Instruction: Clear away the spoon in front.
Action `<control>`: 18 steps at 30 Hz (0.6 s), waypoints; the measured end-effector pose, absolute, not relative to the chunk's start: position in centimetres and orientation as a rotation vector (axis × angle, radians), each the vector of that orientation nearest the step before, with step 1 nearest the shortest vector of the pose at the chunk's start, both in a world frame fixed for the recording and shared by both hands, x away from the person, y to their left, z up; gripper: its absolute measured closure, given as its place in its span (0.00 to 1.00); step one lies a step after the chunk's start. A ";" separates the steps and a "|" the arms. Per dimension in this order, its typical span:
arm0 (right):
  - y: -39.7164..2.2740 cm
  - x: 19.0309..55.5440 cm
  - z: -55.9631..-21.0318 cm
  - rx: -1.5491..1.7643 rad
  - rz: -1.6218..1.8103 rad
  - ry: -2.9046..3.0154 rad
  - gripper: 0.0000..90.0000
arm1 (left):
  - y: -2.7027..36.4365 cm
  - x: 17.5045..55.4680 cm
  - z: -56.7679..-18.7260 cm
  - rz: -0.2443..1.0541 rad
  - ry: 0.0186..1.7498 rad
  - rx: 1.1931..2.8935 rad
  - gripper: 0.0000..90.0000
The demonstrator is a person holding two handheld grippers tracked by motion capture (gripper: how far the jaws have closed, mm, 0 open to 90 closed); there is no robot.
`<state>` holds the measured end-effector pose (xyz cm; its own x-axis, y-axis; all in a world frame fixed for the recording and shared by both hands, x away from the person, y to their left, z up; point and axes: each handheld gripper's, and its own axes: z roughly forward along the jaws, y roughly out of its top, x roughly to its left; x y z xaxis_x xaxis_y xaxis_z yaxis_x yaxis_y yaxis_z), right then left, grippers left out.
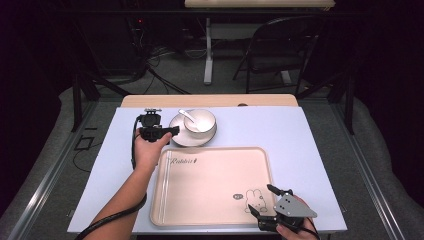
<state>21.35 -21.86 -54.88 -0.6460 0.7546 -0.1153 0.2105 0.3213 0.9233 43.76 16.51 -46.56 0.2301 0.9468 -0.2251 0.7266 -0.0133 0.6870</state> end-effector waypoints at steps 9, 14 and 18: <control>-21.9 21.3 -54.9 0.845 1.317 2.050 0.16 | 16.4 45.8 -46.5 0.377 1.606 1.747 0.32; -21.9 21.3 -54.8 0.840 1.317 2.051 0.16 | 16.2 46.9 -46.7 0.384 1.635 1.736 0.32; -21.9 21.2 -54.8 0.837 1.318 2.051 0.16 | 16.1 47.7 -46.8 0.379 1.647 1.725 0.32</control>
